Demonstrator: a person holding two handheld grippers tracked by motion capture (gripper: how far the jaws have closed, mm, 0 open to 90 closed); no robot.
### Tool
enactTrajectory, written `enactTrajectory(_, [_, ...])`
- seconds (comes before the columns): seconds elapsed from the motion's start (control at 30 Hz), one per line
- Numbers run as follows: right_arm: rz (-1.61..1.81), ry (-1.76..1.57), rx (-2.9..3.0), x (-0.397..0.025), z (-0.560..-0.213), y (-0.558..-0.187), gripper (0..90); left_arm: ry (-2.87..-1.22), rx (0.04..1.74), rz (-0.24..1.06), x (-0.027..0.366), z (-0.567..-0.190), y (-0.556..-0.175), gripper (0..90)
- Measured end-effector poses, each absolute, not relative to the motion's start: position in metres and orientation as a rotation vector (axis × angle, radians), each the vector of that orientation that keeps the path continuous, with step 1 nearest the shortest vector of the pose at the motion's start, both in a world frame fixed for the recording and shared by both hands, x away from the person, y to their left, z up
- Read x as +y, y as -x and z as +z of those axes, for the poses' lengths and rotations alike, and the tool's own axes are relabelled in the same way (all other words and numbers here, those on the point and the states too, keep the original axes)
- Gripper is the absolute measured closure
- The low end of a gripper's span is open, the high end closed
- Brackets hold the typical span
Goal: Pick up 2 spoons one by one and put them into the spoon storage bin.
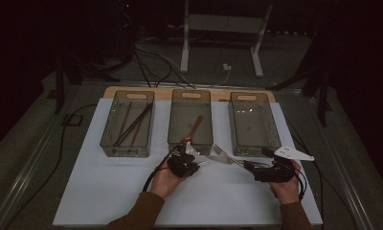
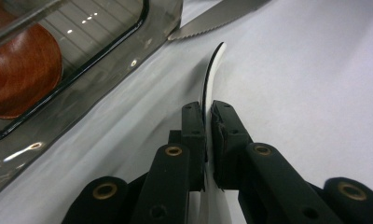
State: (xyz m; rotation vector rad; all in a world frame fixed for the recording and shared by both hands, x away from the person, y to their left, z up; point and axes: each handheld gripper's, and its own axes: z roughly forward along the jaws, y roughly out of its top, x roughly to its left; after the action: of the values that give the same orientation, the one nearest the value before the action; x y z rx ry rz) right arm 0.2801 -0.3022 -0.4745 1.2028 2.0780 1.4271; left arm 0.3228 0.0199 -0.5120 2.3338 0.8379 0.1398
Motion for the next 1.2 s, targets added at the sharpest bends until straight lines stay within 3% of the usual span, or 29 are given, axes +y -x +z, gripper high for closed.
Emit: enactTrajectory(1.2, [1.429, -1.204, 2.078, -0.302, -0.475, -0.281, 1.8, -2.104, 0.878, 0.199, 0.042, -0.443, -0.345, 85.8])
